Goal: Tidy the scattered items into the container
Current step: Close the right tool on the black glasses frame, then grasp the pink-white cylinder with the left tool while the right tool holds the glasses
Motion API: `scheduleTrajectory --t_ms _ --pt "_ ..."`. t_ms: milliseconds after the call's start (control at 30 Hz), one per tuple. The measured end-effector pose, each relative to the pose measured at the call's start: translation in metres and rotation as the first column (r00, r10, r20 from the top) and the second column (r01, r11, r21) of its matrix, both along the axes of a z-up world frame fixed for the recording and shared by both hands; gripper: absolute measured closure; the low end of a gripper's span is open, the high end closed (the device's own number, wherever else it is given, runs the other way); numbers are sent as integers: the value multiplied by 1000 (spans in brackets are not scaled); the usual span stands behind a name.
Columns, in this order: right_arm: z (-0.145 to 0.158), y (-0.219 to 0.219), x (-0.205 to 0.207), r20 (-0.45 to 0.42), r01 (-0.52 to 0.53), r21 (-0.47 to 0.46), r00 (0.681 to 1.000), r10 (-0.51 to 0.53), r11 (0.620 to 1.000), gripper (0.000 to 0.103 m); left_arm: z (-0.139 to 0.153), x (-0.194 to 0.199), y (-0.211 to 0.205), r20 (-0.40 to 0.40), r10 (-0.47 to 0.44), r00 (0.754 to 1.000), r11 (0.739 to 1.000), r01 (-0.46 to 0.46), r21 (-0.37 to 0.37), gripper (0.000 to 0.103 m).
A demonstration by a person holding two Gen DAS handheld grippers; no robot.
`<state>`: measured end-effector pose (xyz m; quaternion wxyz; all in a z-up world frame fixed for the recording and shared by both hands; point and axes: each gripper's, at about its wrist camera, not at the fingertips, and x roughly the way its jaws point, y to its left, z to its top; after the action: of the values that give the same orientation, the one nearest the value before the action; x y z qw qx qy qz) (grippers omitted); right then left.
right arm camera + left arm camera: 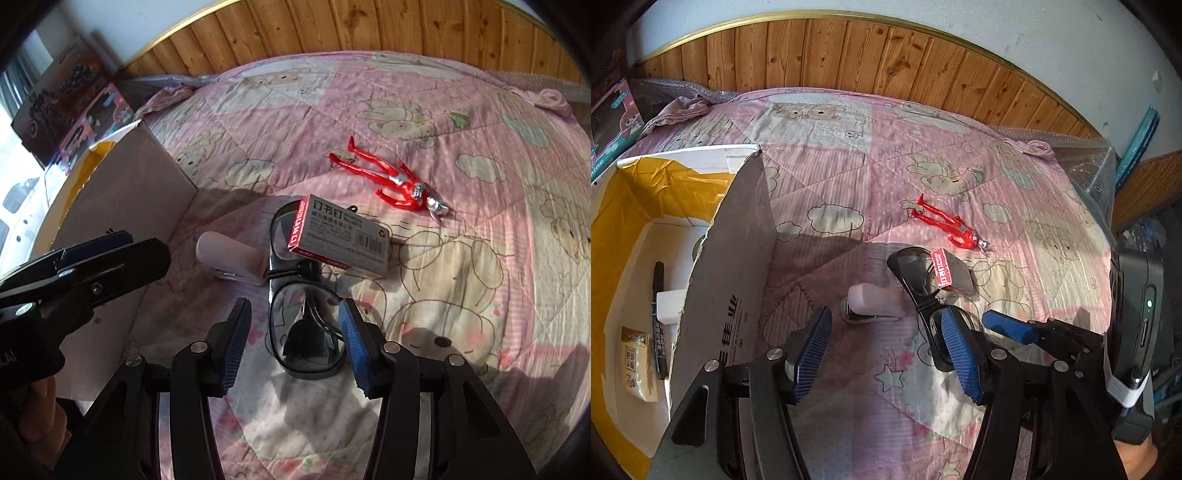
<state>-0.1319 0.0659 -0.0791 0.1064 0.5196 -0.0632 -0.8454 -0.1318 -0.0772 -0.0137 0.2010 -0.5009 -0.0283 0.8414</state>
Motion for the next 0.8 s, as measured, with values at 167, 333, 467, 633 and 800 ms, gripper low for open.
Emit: scheduleTrajectory --t_ms 167,333,467,633,800 --pt "-18 3 -10 21 20 59 1000 -21 998 45 -32 -25 7 56 40 998 999 -40 5 40" --pt "-15 34 -12 93 112 48 989 -116 993 47 -62 -32 14 254 5 967 991 -40 131 40" --pt "-5 52 -11 81 146 45 985 -150 988 47 -63 -21 11 303 -25 953 980 -37 194 40" --pt "-5 56 -12 101 159 -24 983 -156 987 47 -40 -13 12 9 -11 1000 995 12 -100 40" --pt "-12 60 -12 133 181 -67 976 -171 981 46 -55 -19 34 -95 -142 985 977 124 -171 40"
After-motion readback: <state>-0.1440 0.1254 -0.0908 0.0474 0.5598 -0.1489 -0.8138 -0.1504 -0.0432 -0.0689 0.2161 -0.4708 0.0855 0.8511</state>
